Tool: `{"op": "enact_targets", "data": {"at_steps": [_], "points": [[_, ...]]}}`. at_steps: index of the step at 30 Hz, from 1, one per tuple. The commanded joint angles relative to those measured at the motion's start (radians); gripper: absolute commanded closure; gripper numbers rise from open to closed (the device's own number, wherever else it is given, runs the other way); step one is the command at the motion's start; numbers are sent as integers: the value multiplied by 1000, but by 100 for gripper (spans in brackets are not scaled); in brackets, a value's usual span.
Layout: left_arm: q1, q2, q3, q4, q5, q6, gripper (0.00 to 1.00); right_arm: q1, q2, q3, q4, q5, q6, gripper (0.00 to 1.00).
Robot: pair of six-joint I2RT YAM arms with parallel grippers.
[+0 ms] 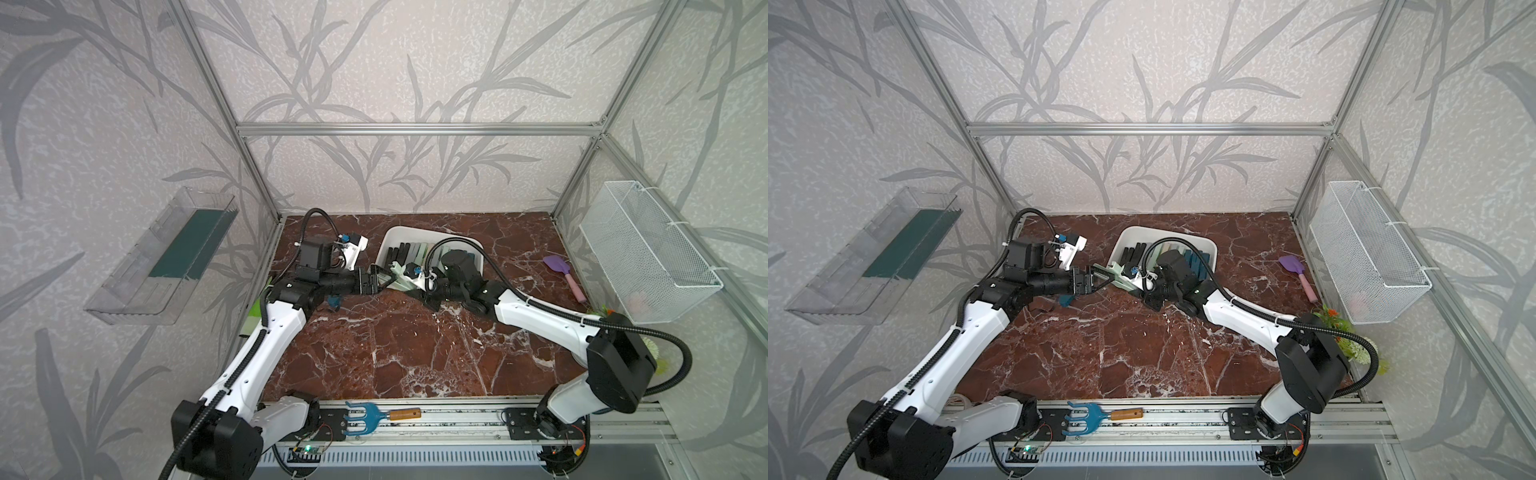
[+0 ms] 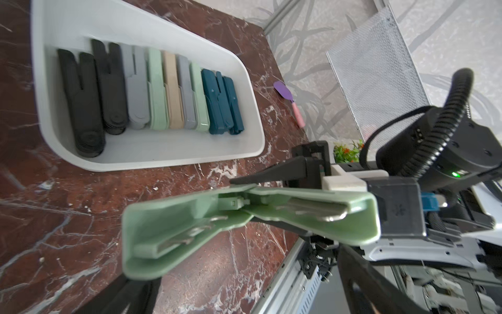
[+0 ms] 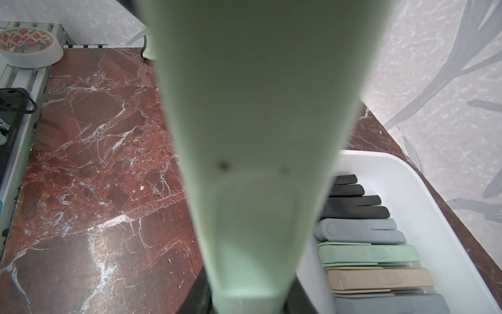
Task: Put the pruning pliers into the storage box
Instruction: Place the pruning pliers in the storage box.
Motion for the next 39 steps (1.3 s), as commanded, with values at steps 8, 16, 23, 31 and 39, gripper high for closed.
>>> {"op": "enact_targets", "data": {"at_steps": [8, 16, 23, 31, 39], "points": [[-56, -67, -98, 350, -231, -210, 1, 27, 66, 65, -40, 15, 112, 90], [-103, -56, -143, 404, -349, -244, 1, 28, 113, 113, -58, 0, 216, 92], [-103, -37, -136, 425, -413, -245, 1, 36, 125, 119, -58, -33, 240, 93], [-103, -6, -123, 449, -480, -256, 3, 45, 117, 110, -53, -47, 226, 94], [-105, 38, -131, 497, -432, -288, 22, 45, 113, 111, -30, -11, 254, 95]]}}
